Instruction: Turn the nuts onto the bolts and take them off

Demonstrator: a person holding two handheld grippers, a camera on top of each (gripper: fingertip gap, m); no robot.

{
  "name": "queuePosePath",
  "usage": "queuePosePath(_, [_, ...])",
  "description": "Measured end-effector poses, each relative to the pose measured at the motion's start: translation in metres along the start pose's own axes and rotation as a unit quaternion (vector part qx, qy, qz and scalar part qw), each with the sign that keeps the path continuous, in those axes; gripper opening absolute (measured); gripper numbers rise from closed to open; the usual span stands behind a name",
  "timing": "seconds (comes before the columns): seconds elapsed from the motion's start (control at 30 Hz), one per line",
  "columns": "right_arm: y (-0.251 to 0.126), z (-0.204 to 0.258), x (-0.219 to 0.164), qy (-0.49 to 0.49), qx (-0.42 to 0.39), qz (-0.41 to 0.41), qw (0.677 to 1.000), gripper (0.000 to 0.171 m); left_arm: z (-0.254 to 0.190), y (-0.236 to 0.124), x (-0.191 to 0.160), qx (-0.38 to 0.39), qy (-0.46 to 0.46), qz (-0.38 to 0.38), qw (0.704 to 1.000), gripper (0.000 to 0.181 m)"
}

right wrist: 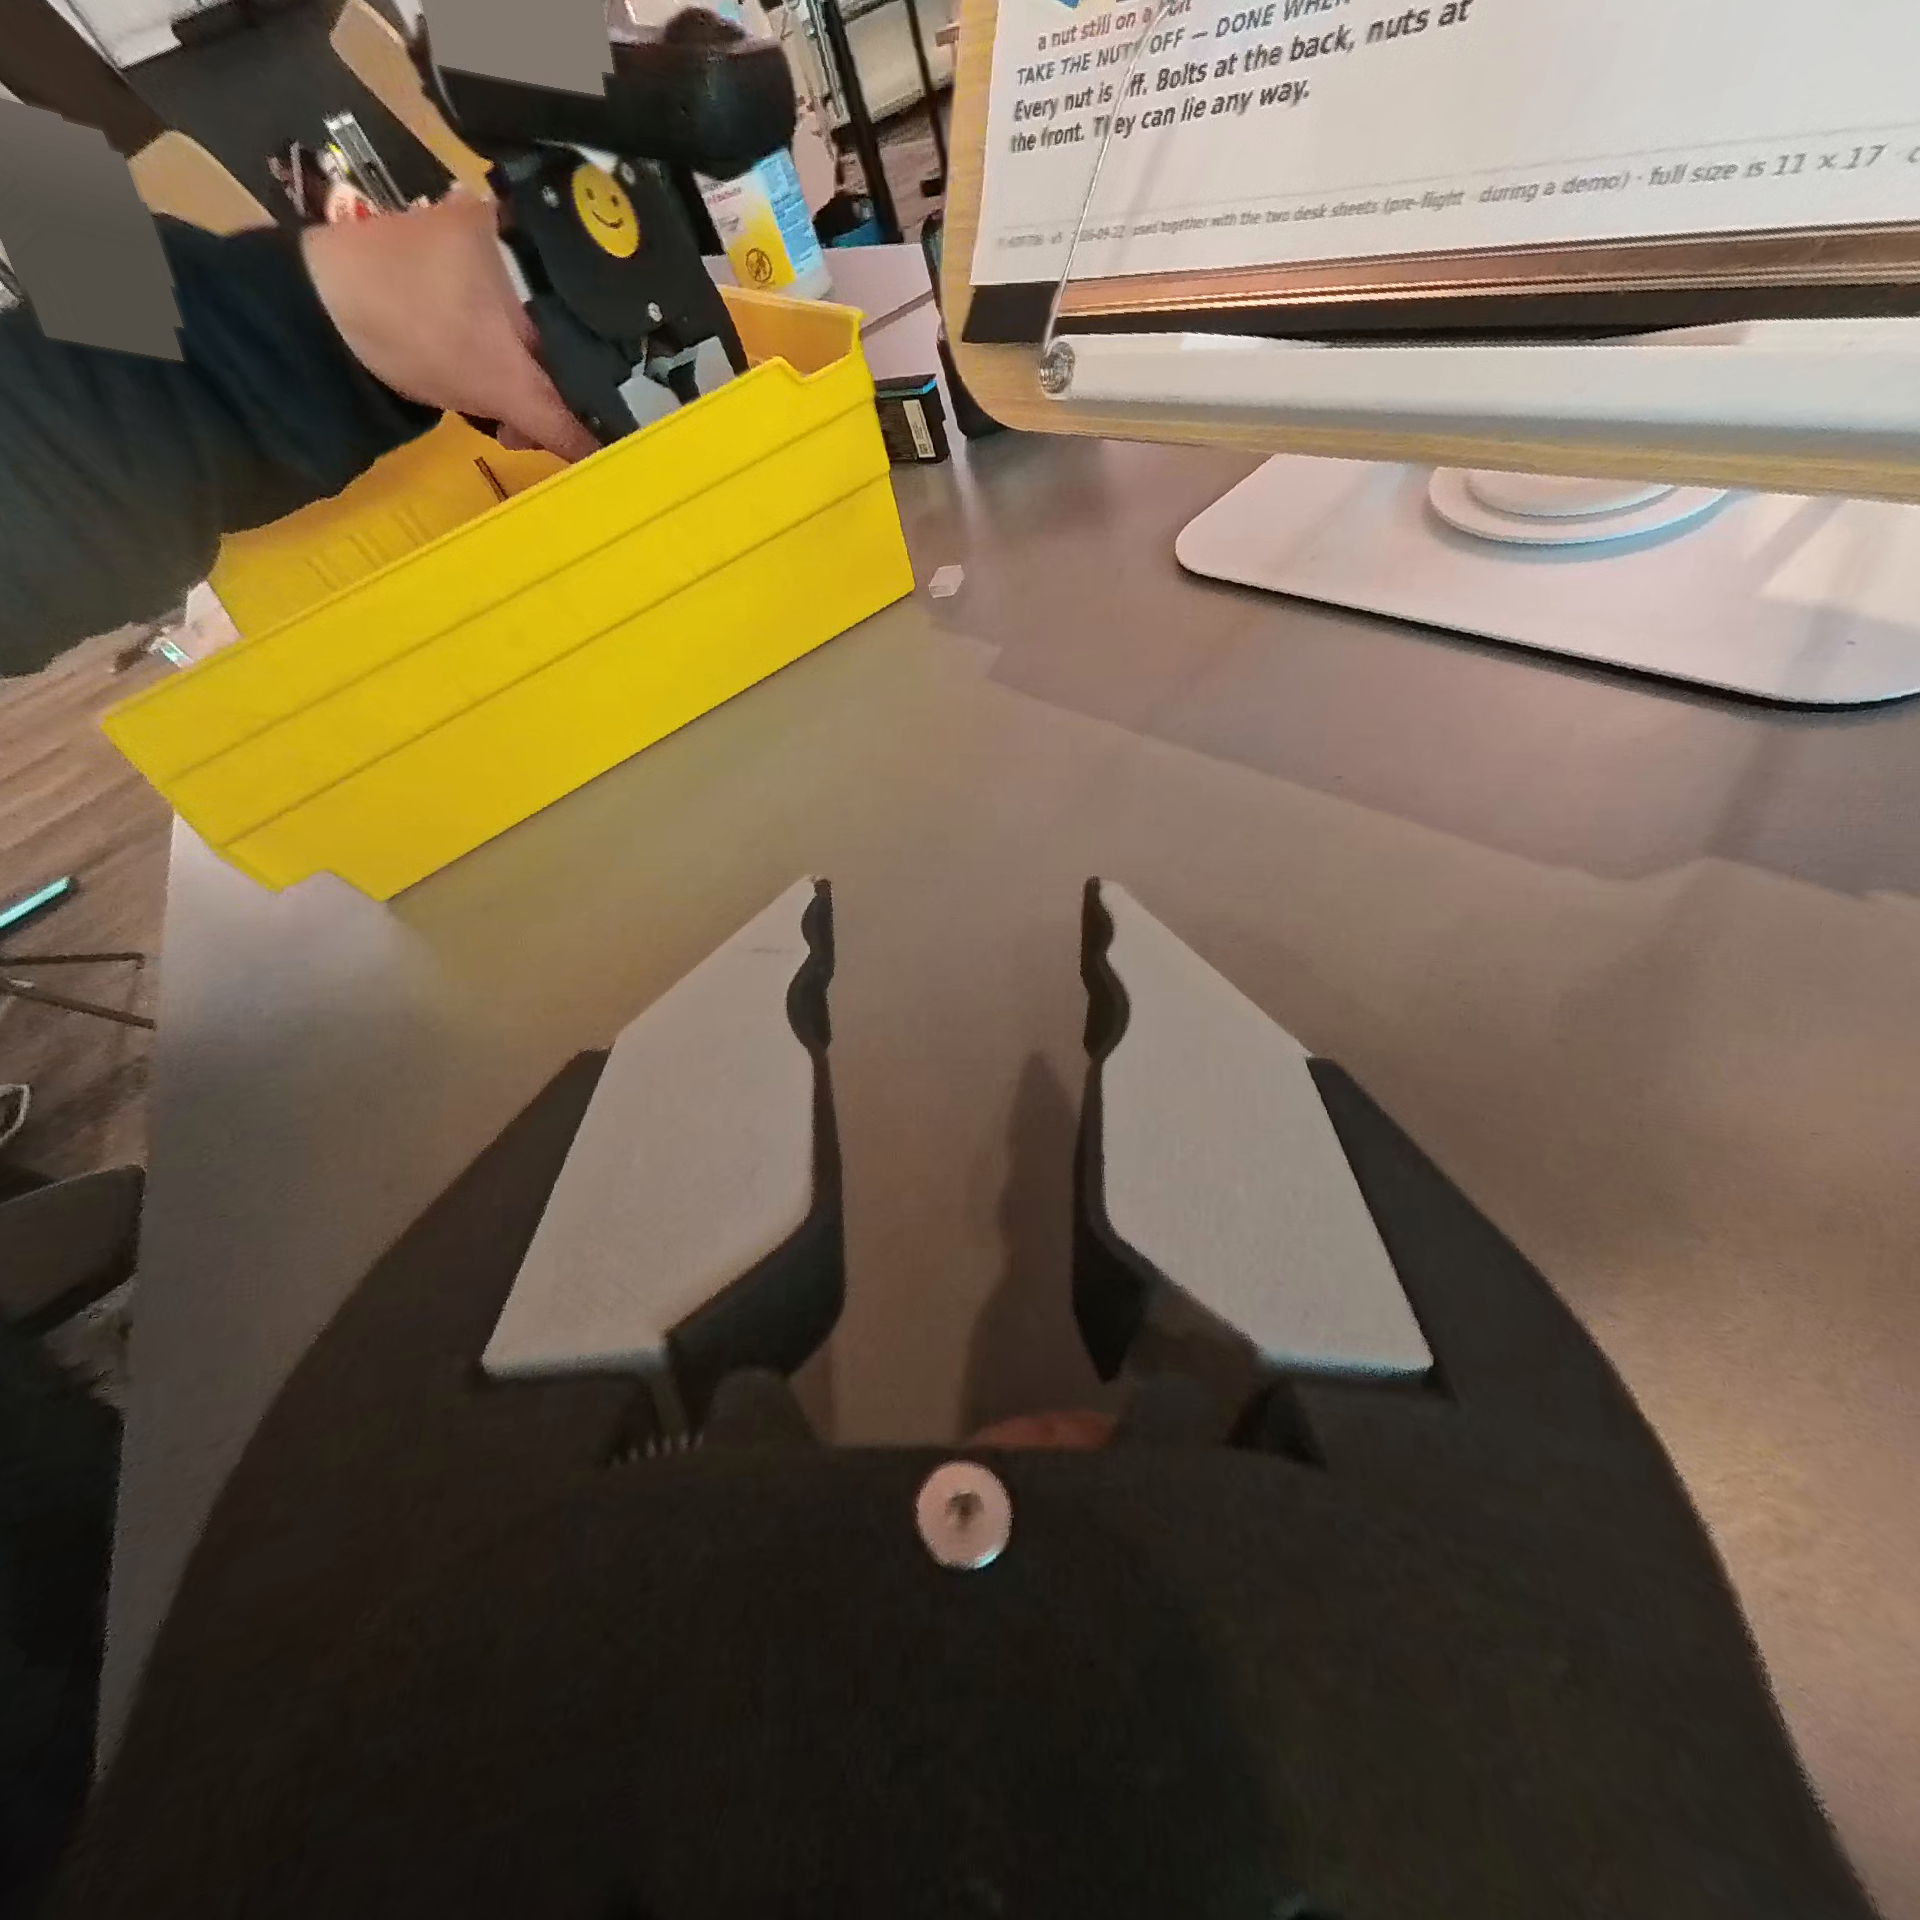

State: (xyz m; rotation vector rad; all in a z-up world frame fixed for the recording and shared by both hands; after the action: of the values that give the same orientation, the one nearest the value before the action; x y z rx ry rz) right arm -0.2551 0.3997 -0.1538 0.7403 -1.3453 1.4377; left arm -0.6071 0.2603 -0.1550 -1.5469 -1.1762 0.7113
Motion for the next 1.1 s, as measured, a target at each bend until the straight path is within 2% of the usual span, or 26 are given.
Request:
queuePosePath(0.1, [-0.001, 0.003, 0.0, -0.015, -0.004, -0.004, 1.0, 0.044, 0.004, -0.011, -0.008, 0.15, 0.024, 0.051, 0.987, 0.007])
queuePosePath(0.17, [-0.001, 0.005, -0.001, -0.026, -0.003, 0.0, 1.0, 0.045, -0.002, -0.032, -0.01, 0.246, 0.039, 0.044, 0.967, 0.007])
queuePosePath(0.27, [-0.001, 0.009, -0.001, -0.045, 0.004, 0.003, 0.999, 0.046, -0.034, -0.07, -0.003, 0.338, 0.065, -0.036, 0.938, 0.007])
queuePosePath(0.33, [-0.001, 0.012, -0.003, -0.063, 0.012, 0.007, 0.998, 0.048, -0.07, -0.089, 0.006, 0.385, 0.111, -0.108, 0.91, 0.007])
queuePosePath(0.43, [-0.002, 0.017, -0.004, -0.093, 0.008, 0.003, 0.996, 0.05, -0.138, -0.097, 0.019, 0.413, 0.194, -0.2, 0.867, 0.007])
queuePosePath(0.57, [-0.012, 0.026, -0.004, -0.124, 0.017, -0.019, 0.992, 0.055, -0.227, -0.076, 0.03, 0.411, 0.301, -0.296, 0.808, 0.007])
queuePosePath(0.63, [-0.021, 0.035, -0.002, -0.125, 0.063, -0.037, 0.99, 0.054, -0.265, -0.057, 0.033, 0.403, 0.352, -0.334, 0.776, 0.007])
queuePosePath(0.73, [-0.047, 0.048, 0.006, -0.094, 0.117, -0.08, 0.985, 0.051, -0.302, -0.025, 0.033, 0.481, 0.406, -0.296, 0.719, 0.007])
queuePosePath(0.83, [-0.076, 0.062, 0.01, -0.043, 0.162, -0.125, 0.978, 0.048, -0.326, 0.004, 0.029, 0.581, 0.47, -0.237, 0.621, 0.007])
queuePosePath(0.87, [-0.081, 0.068, 0.009, -0.035, 0.175, -0.127, 0.976, 0.049, -0.332, 0.014, 0.028, 0.592, 0.485, -0.22, 0.605, 0.007])
queuePosePath(1.0, [-0.095, 0.101, 0.006, -0.047, 0.203, -0.134, 0.969, 0.051, -0.341, 0.04, 0.029, 0.608, 0.507, -0.184, 0.583, 0.007])
queuePosePath(1.1, [-0.093, 0.121, 0.002, -0.079, 0.155, -0.125, 0.977, 0.04, -0.35, 0.047, 0.027, 0.606, 0.512, -0.191, 0.578, 0.007])
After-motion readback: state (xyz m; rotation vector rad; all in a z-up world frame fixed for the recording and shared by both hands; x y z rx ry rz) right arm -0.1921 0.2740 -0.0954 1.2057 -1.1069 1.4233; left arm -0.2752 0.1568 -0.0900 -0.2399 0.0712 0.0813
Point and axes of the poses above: each gripper's, where its closed fingertips meet, y out along the fingers, x out of its top, z = x × y across the jaws, the point moved 9 cm from there along -y, back along the fingers, and after that the axes turned 14 degrees about -x, right-handed, at the moved point
